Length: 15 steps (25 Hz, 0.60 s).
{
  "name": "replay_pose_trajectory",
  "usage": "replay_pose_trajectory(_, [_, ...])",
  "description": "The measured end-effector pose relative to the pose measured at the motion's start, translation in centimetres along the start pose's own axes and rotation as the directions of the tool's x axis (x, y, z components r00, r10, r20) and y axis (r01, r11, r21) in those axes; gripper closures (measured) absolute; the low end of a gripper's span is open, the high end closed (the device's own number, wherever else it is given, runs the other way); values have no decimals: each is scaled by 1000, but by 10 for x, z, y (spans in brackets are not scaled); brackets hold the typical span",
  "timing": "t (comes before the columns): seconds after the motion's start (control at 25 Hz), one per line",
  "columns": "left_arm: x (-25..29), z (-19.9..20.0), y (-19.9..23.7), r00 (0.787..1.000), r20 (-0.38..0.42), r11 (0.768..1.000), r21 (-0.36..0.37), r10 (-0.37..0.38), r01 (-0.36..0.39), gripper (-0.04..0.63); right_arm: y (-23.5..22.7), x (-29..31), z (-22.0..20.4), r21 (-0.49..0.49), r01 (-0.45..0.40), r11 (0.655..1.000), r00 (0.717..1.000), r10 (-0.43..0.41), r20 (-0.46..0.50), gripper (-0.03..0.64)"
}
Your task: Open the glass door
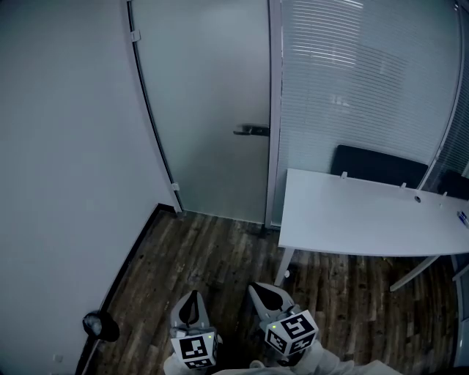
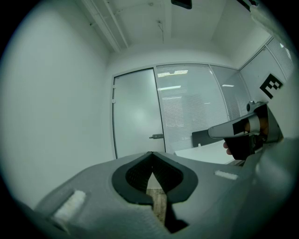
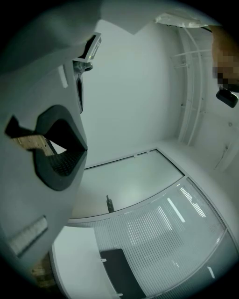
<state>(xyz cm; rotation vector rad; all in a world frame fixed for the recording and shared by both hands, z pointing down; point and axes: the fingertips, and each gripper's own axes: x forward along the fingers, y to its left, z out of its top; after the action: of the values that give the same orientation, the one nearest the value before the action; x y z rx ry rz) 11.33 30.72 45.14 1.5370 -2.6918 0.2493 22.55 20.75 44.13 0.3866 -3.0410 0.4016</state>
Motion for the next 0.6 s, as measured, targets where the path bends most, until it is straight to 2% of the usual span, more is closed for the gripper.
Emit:
replay_pose_trajectory(0.4, [83,-12,56,1000,-6,999,-41,-30,29,589,-13,91,-3,1,35,999,999,-35,-31,612])
replay_pose_trajectory(0.6, [132,-11,96,998,5,996,-49,-70,70,589,-13,153,2,1,69,998,997,-69,-34,612])
